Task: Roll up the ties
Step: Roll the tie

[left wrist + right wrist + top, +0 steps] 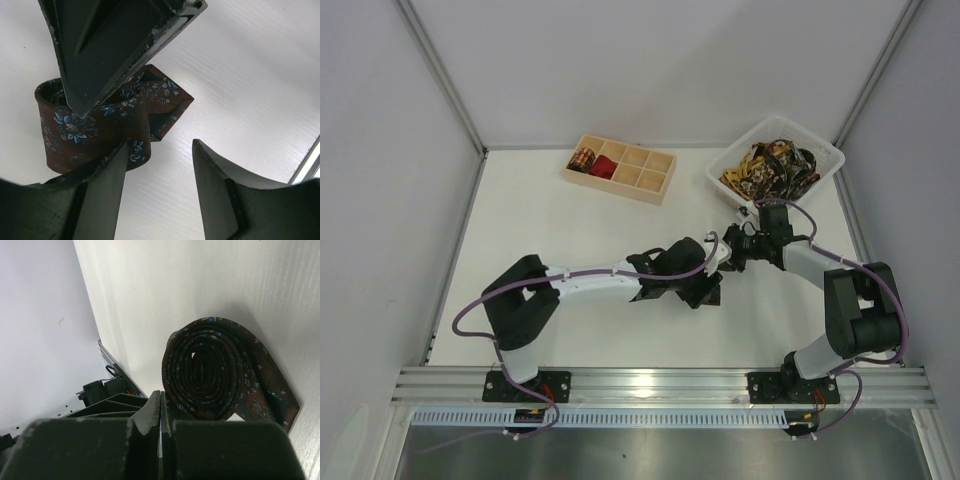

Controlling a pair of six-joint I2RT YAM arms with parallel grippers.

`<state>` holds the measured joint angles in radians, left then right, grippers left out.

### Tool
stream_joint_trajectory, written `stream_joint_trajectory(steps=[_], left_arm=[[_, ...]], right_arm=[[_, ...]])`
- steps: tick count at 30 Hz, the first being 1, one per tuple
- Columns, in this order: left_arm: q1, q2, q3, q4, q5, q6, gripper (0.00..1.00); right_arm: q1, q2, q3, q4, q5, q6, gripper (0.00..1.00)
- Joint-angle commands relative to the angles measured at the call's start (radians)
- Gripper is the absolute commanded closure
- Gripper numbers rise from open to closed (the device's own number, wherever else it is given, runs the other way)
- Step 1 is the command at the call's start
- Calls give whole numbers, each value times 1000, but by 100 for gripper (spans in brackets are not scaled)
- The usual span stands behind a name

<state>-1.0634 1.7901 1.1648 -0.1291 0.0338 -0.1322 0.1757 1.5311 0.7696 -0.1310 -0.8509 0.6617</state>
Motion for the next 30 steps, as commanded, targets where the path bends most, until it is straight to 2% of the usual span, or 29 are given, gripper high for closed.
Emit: stream_joint_trajectory(steps=[1, 9, 20, 30], left_arm=[[6, 9, 29, 3, 3, -9, 40], [10, 14, 38, -3, 3, -9, 40], [22, 22, 84, -26, 14, -9, 39], [52, -70, 67, -35, -8, -18, 39]], right_arm=[[8, 17, 2, 28, -13, -2, 100], [24, 55, -42, 74, 6, -2, 100], [24, 113, -6, 56, 35, -45, 100], [24, 107, 39, 21, 46, -65, 100]])
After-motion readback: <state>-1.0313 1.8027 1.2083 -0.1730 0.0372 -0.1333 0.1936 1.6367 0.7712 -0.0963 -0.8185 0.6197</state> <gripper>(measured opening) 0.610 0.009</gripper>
